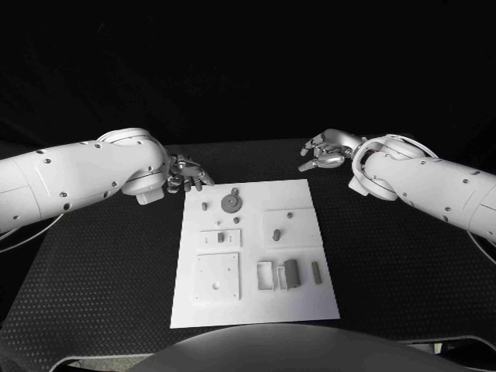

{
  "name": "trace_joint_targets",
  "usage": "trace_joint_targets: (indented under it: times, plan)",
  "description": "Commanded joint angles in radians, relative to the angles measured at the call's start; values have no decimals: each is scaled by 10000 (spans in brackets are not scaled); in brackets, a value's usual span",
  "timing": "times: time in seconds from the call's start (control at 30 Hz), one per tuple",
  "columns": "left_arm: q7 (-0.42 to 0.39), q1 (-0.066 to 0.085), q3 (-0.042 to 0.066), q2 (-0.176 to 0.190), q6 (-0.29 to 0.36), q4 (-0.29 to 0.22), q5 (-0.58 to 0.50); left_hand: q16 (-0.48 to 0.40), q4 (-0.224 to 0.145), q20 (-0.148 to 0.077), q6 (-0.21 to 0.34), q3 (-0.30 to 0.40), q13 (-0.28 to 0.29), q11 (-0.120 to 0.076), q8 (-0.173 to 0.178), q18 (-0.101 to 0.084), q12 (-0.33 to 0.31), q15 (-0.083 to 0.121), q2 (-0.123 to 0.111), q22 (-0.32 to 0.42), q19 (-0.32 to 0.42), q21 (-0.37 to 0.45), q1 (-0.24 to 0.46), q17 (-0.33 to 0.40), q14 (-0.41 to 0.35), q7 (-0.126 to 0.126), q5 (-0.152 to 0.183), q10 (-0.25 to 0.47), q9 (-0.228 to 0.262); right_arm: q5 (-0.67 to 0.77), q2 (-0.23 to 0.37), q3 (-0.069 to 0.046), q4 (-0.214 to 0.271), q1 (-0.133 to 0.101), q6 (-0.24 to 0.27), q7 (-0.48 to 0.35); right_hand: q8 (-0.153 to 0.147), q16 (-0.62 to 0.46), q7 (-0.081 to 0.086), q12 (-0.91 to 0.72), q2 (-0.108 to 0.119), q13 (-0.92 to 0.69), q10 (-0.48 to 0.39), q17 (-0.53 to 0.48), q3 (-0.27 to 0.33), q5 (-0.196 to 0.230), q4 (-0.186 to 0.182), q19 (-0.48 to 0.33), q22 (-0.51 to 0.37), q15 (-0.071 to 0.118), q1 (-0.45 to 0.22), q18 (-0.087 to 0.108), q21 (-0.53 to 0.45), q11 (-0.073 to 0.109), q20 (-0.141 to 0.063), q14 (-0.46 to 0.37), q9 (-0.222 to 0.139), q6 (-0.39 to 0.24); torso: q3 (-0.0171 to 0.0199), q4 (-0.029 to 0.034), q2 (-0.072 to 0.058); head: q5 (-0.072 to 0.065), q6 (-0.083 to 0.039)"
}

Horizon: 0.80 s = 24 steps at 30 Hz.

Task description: Assemble the parts on the task board

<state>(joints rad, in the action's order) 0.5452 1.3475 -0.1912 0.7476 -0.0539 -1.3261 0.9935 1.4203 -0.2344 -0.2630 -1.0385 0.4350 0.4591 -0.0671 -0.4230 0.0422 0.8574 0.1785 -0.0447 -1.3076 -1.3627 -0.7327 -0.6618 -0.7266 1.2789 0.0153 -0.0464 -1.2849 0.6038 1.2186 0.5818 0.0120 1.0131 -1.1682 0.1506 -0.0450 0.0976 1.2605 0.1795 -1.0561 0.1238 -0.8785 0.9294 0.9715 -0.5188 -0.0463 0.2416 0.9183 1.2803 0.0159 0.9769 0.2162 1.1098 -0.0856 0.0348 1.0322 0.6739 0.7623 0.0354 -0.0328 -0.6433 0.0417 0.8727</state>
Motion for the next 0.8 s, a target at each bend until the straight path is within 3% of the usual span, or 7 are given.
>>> trace_joint_targets:
  times: [0.03,0.13,0.27,0.37,0.4,0.5,0.8]
  plan:
    - [-28,-2,-66,-412,-913,731,300,-53,169,27,330,-36,24,27,-29,499,-65,-49,-83,-10,16,74,269,8,23,338,-18,-37,-5,70,-25,-4,10,1,-102,-17,64,36,193,-53,-13,18,-87,-12,4,-20,-77,-17,-10,71,-82,456,-29,5,-76,-10,-9,-117,-6,-9,-5,12,-1]
    - [15,-10,-85,-742,-1002,1287,601,-58,265,20,324,-75,38,22,-44,505,-84,-42,-141,-13,21,87,423,3,22,330,-20,-43,-4,70,-35,-4,7,1,-102,-18,64,37,193,-54,-14,18,-87,-12,4,-19,-78,-16,-10,71,-83,456,-29,5,-76,-10,-10,-118,-10,-18,-10,46,-1]
    - [-4,-63,-316,-1173,-1345,1994,855,-46,149,11,225,-266,91,-18,-145,508,-97,-4,-38,-40,33,90,569,-25,18,287,-22,-54,36,70,-68,-4,0,2,-94,-28,64,38,193,-55,-15,19,-87,-12,3,-20,-78,-16,-10,71,-82,456,-29,5,-77,-9,-10,-118,-18,-22,-20,42,-1]
    - [-103,-195,-331,-1337,-1336,2181,1221,-44,37,-3,218,-281,117,-31,-168,519,-103,11,61,-53,31,88,514,-36,16,273,-22,-55,44,73,-83,-4,-4,2,-85,-28,64,38,193,-56,-16,20,-87,-12,3,-20,-79,-16,-10,71,-82,456,-29,5,-77,-9,-10,-118,-28,-21,-20,38,-1]
    - [-171,-238,-331,-1364,-1280,2190,1528,-42,-182,-15,232,-229,135,-34,-174,527,-104,16,102,-68,21,76,275,-42,18,271,-22,-51,47,77,-87,-4,-4,2,-84,-27,64,38,192,-57,-16,20,-87,-13,2,-20,-79,-16,-10,71,-81,456,-29,5,-77,-9,-10,-119,-26,-16,-17,21,-1]
    - [-325,-333,-329,-1494,-1305,2332,1981,-62,-461,14,368,-127,174,6,-109,497,-109,-21,21,-73,0,75,-61,-38,24,313,-20,-43,12,99,-88,-4,-4,2,-75,-27,64,39,192,-57,-18,21,-87,-13,1,-20,-79,-16,-10,71,-80,456,-29,5,-77,-9,-11,-119,-20,-16,-11,-7,-1]
    - [-444,-531,-343,-1629,-1298,2625,2238,-96,-379,55,369,-152,226,34,-94,455,-136,-53,-287,-52,-17,116,36,-31,38,342,-20,-37,-16,100,-110,-5,-2,3,-79,-34,65,40,192,-60,-19,23,-88,-13,-1,-20,-76,-16,-9,72,-75,456,-28,6,-78,-9,-11,-120,-9,-3,-5,-18,-1]
